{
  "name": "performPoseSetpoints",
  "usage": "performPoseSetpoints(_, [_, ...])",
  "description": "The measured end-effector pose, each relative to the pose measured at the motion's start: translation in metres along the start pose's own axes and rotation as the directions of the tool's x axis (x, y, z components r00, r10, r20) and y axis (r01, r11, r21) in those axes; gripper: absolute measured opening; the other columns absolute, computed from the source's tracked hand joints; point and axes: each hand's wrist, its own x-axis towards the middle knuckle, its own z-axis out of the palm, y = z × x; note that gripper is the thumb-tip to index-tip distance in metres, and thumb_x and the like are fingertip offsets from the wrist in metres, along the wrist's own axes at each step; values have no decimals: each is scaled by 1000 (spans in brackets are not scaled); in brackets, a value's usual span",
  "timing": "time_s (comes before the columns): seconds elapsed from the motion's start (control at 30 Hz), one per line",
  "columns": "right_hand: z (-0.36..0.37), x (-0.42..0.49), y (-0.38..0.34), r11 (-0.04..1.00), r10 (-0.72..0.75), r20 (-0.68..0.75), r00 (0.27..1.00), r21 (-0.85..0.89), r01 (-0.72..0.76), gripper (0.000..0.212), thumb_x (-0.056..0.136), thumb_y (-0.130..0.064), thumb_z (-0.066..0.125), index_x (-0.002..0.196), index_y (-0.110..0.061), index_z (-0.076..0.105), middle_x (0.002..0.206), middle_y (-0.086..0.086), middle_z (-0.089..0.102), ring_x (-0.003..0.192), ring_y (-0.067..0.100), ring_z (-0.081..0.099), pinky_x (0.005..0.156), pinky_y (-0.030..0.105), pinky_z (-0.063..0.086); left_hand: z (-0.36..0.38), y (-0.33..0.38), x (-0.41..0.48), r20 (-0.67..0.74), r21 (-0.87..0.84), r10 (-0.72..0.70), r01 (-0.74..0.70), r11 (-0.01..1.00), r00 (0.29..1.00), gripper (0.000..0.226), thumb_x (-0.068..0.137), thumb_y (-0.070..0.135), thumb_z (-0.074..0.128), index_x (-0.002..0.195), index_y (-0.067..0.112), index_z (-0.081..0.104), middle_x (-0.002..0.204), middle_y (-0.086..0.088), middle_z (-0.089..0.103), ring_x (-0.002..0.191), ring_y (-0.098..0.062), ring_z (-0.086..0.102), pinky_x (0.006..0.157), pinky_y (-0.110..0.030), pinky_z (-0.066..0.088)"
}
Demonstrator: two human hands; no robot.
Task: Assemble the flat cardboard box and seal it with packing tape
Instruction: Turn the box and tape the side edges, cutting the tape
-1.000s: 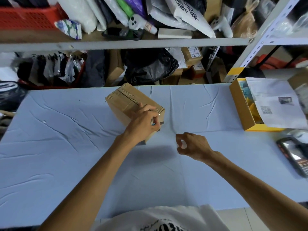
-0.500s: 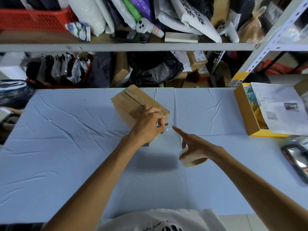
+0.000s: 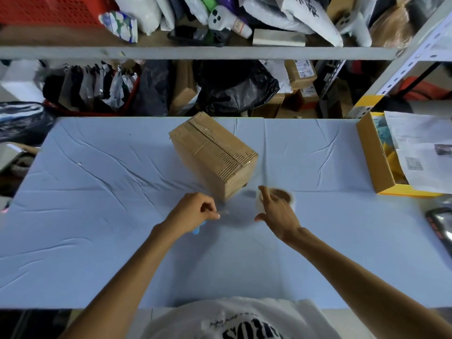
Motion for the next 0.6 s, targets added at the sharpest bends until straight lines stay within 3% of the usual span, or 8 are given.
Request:
performPoseSetpoints(0.07, [10,-3,-4,999,8,29,1000,-45,-7,87,86,-12,69,150,-5,11,133,24,53,119,40,52,100,45,43,11,-19,9,20,17,-87,86,996,996,19,68,22,84,65,22,65,60,2,62,54,1,54,65,-23,45])
performPoseSetpoints(0.13, [17,-8,-2,997,33,51,998,-66,-30,91,88,-8,66,152,-6,2,141,22,46,123,36,51,103,42,41,19,-32,17,16,40,-138,137,990,990,19,66,20,85,72,13,69,65,-5,65,67,-14,63,68,-22,45])
performPoseSetpoints(0.27, [29,-16,2,999,38,97,995,-14,-37,83,96,-8,52,152,-9,-10,140,14,49,109,25,63,99,38,44,28,-52,25,-28,104,-237,239,965,971,41,62,21,87,92,9,63,90,-15,70,89,-28,64,78,-30,48])
performPoseSetpoints(0.33, [29,-14,3,996,55,96,994,-72,-48,88,92,-16,62,152,-8,-1,140,18,47,113,29,60,99,39,44,31,-59,26,-36,140,-243,246,959,969,46,63,22,87,96,10,57,91,-13,69,89,-28,64,77,-33,48])
performPoseSetpoints(0.43, [16,-4,5,983,91,50,995,-161,-82,91,75,-42,77,143,-13,26,132,13,52,114,34,55,94,40,44,33,-66,25,-51,187,-243,248,951,969,37,66,28,83,89,14,58,93,-11,69,91,-30,63,74,-34,47])
performPoseSetpoints(0.6, [-15,13,10,988,137,-60,989,79,-132,87,63,-50,83,134,-21,41,118,2,57,104,28,60,85,38,48,27,-67,24,-38,236,-212,215,948,977,40,66,32,84,89,15,56,103,-8,66,100,-29,61,79,-33,48])
